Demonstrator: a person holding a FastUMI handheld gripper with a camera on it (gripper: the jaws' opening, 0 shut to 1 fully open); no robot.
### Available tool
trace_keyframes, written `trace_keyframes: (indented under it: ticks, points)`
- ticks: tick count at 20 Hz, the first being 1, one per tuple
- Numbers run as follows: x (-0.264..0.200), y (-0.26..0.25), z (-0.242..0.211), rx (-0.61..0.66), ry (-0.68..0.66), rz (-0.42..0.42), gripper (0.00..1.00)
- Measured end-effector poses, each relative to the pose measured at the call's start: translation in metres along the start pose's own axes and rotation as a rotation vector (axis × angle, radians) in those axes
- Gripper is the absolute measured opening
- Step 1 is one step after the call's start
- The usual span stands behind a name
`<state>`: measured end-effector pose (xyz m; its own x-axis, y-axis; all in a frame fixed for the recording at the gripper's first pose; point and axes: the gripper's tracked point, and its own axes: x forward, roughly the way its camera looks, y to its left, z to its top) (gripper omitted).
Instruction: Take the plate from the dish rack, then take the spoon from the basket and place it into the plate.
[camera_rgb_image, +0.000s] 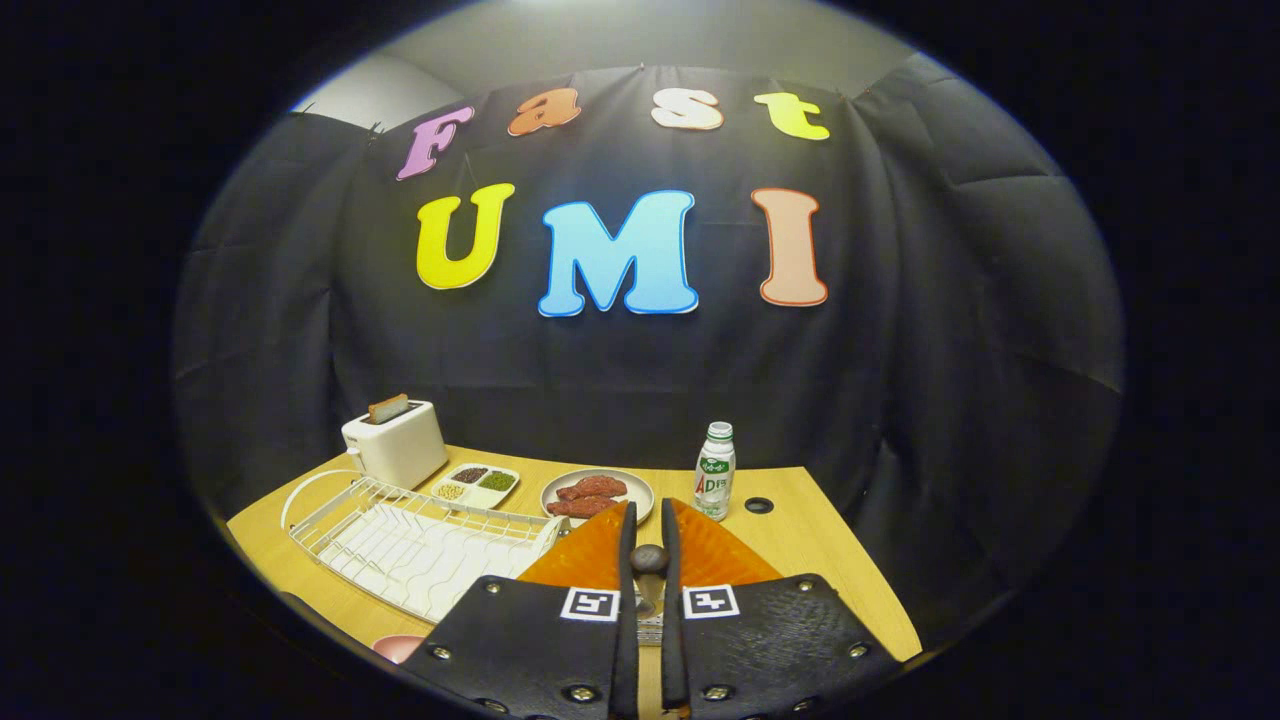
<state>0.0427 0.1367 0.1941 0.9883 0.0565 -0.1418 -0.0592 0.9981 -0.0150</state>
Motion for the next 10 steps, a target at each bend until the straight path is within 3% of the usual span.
trace_keyframes:
  ticks: [6, 10]
  points:
    - [-0.043, 0.021, 0.006, 0.04, 0.007, 0.051, 0.09]
    - [-0.066, 0.029, -0.015, 0.051, 0.039, 0.051, 0.09]
